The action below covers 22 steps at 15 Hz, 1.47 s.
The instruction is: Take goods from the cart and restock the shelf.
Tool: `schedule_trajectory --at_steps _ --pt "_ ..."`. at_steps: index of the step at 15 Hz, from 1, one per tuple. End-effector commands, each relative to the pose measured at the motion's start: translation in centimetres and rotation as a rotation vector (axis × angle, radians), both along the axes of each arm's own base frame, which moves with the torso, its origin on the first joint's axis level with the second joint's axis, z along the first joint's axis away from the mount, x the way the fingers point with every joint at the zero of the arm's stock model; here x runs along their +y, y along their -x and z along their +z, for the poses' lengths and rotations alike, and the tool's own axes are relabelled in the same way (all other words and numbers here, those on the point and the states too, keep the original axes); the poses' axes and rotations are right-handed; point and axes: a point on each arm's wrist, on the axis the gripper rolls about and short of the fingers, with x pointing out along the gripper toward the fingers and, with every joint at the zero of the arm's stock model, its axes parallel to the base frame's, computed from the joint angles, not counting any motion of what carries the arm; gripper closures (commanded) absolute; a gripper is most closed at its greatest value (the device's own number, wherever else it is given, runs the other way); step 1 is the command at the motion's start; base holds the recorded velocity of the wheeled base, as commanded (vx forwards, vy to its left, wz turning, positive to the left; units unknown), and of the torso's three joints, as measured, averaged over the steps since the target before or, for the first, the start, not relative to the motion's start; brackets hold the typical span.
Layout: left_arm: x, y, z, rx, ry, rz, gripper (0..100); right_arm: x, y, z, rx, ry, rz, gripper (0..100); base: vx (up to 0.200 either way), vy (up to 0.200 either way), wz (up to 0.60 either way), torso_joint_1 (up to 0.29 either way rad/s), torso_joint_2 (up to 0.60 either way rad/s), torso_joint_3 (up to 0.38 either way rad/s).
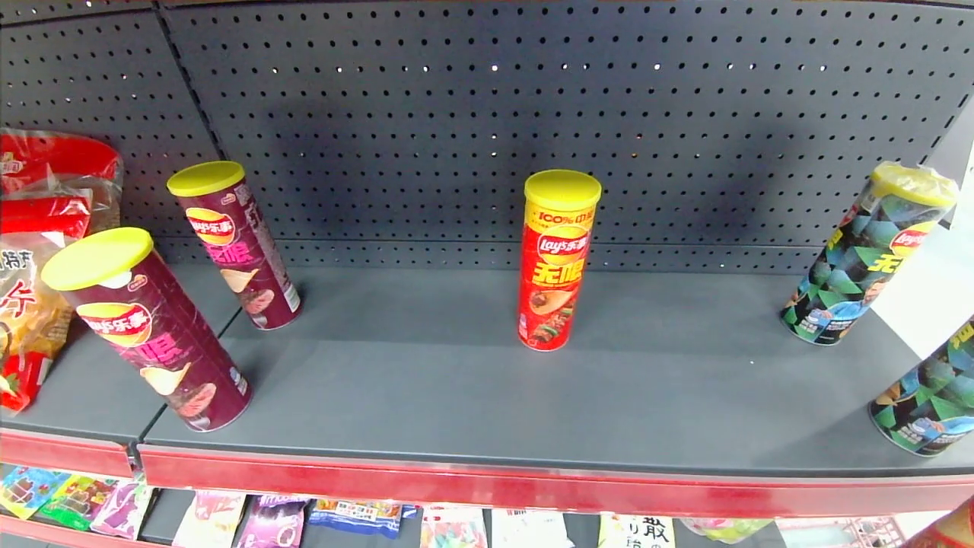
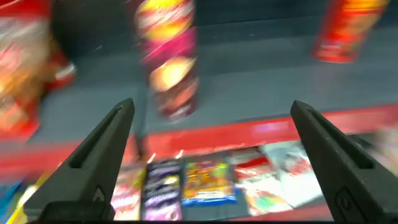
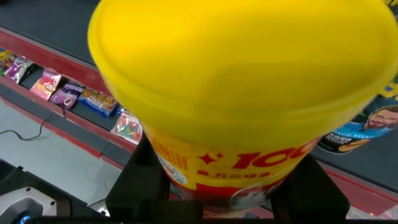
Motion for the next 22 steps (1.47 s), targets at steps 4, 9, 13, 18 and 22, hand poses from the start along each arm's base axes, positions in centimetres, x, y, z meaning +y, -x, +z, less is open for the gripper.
schedule_trajectory --at_steps 4,9,13,18,22 --pt "-4.9 -14.8 5.4 0.282 -0.138 -0.568 0 0.3 -1.2 0.6 0.002 0.0 0.001 100 0.0 0.0 0.0 0.0 0.0 0.0" --pt "-10.8 -25.2 4.9 0.255 -0.152 -0.654 0 0.4 -1.3 0.9 -0.017 -0.005 -0.005 100 0.0 0.0 0.0 0.0 0.0 0.0" --pt "-14.6 -29.1 5.0 0.239 -0.164 -0.692 0 0.4 -1.3 1.2 -0.023 -0.006 -0.005 100 0.0 0.0 0.0 0.0 0.0 0.0" --pt "-17.9 -32.4 5.9 0.179 -0.163 -0.709 0 0.4 -1.3 1.4 -0.028 -0.006 -0.007 100 0.0 0.0 0.0 0.0 0.0 0.0" --pt "-20.2 -33.6 6.5 0.14 -0.159 -0.746 0 0.4 -1.3 1.4 -0.027 -0.005 -0.007 100 0.0 0.0 0.0 0.0 0.0 0.0"
